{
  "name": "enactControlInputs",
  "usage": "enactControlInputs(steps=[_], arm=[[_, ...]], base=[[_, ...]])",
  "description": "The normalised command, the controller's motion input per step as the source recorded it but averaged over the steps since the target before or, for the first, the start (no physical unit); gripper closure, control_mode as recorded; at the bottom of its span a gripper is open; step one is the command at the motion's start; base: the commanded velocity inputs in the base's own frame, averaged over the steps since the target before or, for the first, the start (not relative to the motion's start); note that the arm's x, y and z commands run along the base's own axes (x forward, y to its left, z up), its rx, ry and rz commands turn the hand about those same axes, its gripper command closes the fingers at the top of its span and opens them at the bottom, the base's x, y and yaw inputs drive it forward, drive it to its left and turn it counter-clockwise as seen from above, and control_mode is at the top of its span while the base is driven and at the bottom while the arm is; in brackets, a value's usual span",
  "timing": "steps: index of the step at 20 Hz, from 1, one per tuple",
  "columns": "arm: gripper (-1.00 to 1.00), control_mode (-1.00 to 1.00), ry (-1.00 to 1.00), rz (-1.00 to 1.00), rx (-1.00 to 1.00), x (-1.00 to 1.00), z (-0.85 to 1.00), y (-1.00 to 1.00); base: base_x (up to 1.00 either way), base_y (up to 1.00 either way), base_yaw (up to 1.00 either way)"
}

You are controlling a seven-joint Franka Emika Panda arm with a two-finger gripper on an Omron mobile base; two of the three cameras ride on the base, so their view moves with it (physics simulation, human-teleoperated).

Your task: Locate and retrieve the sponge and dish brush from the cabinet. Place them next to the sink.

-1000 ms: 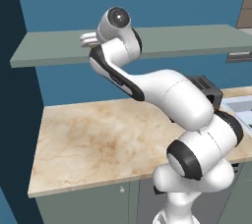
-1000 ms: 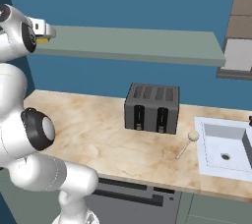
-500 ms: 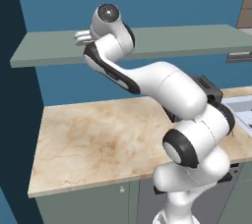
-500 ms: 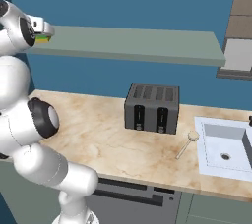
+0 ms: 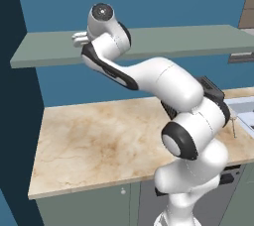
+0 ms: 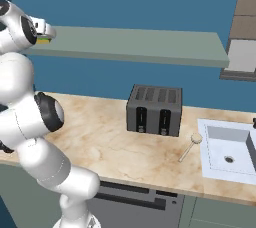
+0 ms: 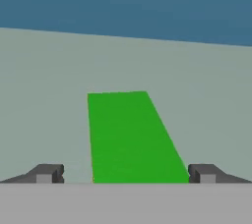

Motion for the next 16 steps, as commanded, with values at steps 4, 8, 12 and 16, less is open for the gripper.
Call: enactControlInputs(steps=[4, 8, 12, 16], arm=[[-1.0, -1.0, 0.07, -0.01, 0.0, 0.32, -0.1, 0.0], [-1.0, -1.0, 0.04, 0.0, 0.0, 0.3, -0.12, 0.0], [-1.0, -1.0, 0.05, 0.0, 0.03, 0.04, -0.19, -0.05], [-1.0, -1.0, 0.05, 0.0, 0.01, 0.0, -0.23, -0.01]], base=[[0.0, 0.0, 0.0], [0.0, 0.0, 0.0], [0.0, 0.0, 0.0], [0.0, 0.0, 0.0]])
